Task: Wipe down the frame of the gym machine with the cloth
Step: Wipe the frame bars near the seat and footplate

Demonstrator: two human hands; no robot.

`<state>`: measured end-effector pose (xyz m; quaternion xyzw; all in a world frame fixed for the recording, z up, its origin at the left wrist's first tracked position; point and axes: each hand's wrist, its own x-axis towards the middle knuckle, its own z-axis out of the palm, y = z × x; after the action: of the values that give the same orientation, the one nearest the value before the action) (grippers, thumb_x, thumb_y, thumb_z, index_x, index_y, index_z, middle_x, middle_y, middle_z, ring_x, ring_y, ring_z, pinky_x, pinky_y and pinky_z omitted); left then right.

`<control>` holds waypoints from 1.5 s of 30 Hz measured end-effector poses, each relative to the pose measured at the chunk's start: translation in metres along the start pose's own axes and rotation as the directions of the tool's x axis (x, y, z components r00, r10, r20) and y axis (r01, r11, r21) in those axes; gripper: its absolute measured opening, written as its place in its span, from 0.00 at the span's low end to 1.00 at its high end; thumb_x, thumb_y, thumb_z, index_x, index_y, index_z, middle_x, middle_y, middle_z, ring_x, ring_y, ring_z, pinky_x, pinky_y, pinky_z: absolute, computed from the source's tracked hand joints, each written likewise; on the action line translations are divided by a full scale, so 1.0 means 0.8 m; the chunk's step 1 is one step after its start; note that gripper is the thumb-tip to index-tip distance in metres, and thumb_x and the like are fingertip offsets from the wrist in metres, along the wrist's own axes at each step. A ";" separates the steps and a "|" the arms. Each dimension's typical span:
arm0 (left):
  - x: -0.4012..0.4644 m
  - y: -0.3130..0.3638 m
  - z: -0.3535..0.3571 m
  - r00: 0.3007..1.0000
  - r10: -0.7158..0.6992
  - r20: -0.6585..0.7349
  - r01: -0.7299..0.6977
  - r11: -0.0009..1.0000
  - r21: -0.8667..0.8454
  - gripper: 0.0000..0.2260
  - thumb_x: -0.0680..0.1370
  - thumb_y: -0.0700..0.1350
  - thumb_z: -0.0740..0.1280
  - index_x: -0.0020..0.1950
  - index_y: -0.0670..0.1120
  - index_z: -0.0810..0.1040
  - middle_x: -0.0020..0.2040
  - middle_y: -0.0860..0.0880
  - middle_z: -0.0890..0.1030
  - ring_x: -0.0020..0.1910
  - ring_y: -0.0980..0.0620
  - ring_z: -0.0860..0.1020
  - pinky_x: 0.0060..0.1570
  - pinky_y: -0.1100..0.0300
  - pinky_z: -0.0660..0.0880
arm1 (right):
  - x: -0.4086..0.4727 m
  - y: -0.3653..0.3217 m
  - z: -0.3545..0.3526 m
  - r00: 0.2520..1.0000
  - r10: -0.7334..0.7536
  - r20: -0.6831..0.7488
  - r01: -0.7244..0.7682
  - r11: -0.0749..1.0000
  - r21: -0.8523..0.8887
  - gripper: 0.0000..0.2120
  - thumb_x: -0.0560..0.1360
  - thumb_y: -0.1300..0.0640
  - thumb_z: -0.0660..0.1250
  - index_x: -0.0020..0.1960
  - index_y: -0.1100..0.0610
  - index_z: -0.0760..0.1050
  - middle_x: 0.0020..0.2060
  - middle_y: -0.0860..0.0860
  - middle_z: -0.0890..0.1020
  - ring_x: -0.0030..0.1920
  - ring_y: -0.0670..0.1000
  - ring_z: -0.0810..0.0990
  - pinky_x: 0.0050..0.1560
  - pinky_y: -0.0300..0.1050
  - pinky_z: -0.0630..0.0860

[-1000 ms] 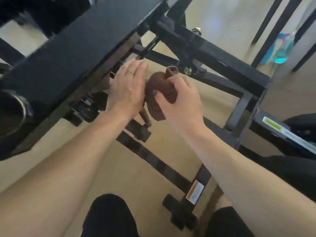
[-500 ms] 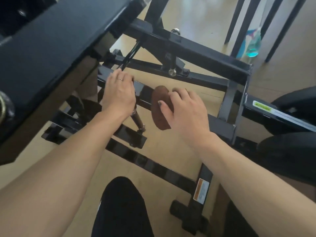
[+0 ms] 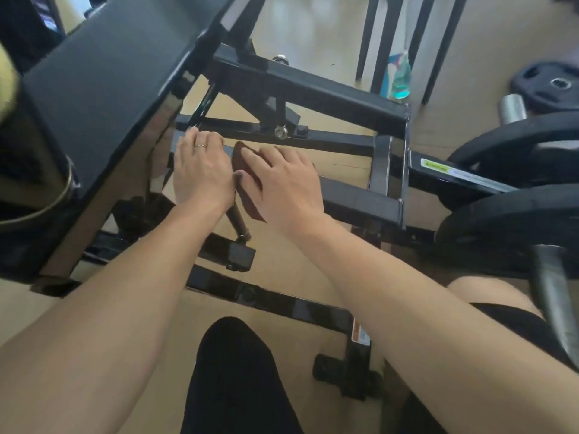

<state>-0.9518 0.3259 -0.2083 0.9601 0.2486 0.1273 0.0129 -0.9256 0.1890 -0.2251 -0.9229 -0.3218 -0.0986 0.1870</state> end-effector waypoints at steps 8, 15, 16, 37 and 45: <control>0.000 -0.004 0.007 0.999 0.023 -0.049 -0.026 0.998 -0.063 0.15 0.86 0.43 0.54 0.71 0.41 0.70 0.74 0.42 0.70 0.79 0.42 0.59 0.81 0.48 0.51 | -0.076 0.104 -0.018 0.923 0.376 -0.074 -0.366 0.922 0.125 0.21 0.85 0.42 0.55 0.66 0.50 0.79 0.59 0.48 0.83 0.60 0.52 0.78 0.62 0.49 0.75; 0.001 -0.003 0.020 0.994 0.017 -0.106 -0.025 0.997 -0.075 0.15 0.85 0.43 0.55 0.70 0.42 0.71 0.73 0.42 0.72 0.79 0.42 0.61 0.81 0.48 0.51 | -0.029 0.043 -0.015 0.930 0.362 -0.062 -0.358 0.931 0.069 0.21 0.85 0.43 0.52 0.61 0.49 0.81 0.57 0.47 0.84 0.56 0.52 0.79 0.63 0.49 0.74; 0.001 -0.003 0.021 0.995 0.017 -0.101 -0.024 0.997 -0.070 0.14 0.85 0.43 0.55 0.70 0.42 0.71 0.73 0.42 0.72 0.79 0.42 0.61 0.81 0.47 0.51 | -0.014 0.021 -0.010 0.948 0.312 -0.054 -0.308 0.949 0.072 0.21 0.85 0.43 0.51 0.61 0.48 0.81 0.56 0.47 0.84 0.55 0.51 0.79 0.62 0.49 0.74; -0.002 -0.005 0.023 0.989 0.025 -0.146 -0.041 0.993 -0.107 0.15 0.85 0.42 0.55 0.68 0.41 0.73 0.72 0.42 0.73 0.78 0.42 0.62 0.80 0.48 0.51 | -0.021 0.058 -0.028 0.966 0.257 0.001 -0.257 0.966 -0.038 0.15 0.83 0.51 0.56 0.52 0.56 0.79 0.46 0.53 0.81 0.44 0.55 0.74 0.48 0.49 0.72; -0.004 -0.010 0.018 0.990 0.046 -0.136 -0.062 0.991 -0.122 0.16 0.84 0.44 0.53 0.66 0.41 0.74 0.70 0.41 0.74 0.77 0.41 0.62 0.79 0.46 0.53 | 0.022 0.005 -0.005 0.990 0.144 0.005 -0.143 0.982 0.125 0.19 0.85 0.46 0.51 0.55 0.51 0.80 0.47 0.48 0.80 0.46 0.50 0.76 0.48 0.46 0.73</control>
<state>-0.9543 0.3318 -0.2236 0.9532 0.2143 0.2066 0.0533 -0.9099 0.1946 -0.2175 -0.9300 -0.2596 -0.0665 0.2515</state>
